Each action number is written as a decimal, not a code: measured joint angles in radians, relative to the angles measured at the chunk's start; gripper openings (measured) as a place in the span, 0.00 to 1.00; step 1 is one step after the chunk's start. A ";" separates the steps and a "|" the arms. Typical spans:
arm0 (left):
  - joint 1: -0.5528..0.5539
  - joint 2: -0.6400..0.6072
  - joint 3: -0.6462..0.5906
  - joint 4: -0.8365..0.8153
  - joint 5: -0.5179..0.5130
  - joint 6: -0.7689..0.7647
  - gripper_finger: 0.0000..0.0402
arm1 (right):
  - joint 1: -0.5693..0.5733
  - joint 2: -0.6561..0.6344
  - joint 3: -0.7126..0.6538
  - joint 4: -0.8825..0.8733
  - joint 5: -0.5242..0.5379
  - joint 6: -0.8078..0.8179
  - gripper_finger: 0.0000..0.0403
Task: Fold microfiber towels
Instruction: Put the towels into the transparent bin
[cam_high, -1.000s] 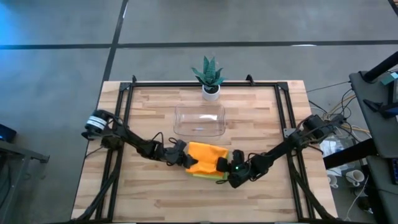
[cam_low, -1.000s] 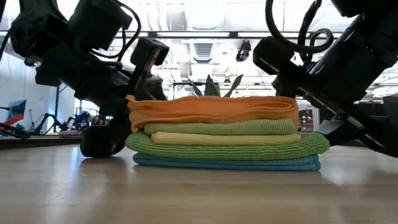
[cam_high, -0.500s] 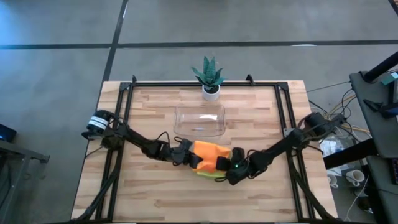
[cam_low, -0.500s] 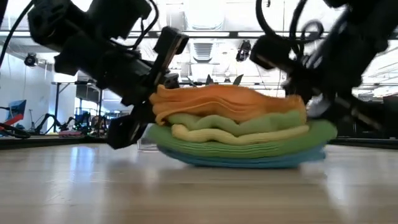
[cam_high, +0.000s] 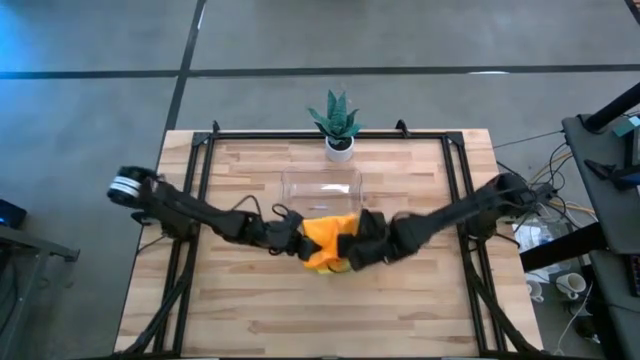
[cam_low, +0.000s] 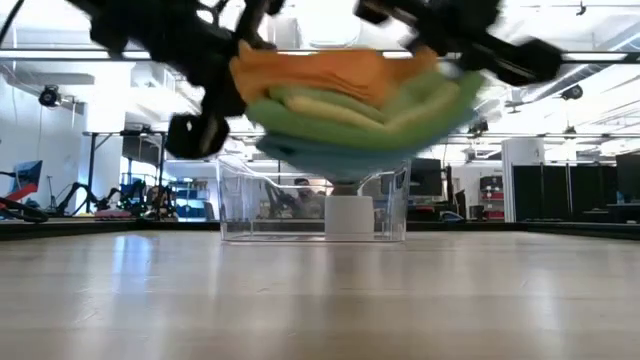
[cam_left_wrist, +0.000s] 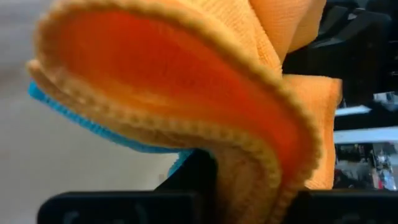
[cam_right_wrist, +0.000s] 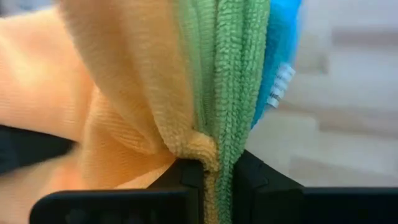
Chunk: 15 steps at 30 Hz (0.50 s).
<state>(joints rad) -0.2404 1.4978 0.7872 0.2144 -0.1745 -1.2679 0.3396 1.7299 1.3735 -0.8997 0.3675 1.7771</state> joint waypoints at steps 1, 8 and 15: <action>0.012 -0.034 0.000 -0.036 0.000 0.001 0.04 | -0.024 -0.001 0.030 -0.002 0.001 -0.038 0.07; 0.141 -0.237 -0.001 -0.271 0.007 0.052 0.04 | -0.206 0.000 0.180 -0.010 -0.013 -0.290 0.07; 0.325 -0.255 0.003 -0.316 0.142 0.103 0.04 | -0.320 0.009 0.208 -0.013 -0.068 -0.397 0.07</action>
<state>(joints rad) 0.0843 1.2432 0.7897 -0.1013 -0.0323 -1.1646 0.0200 1.7390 1.5812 -0.9131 0.2993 1.3799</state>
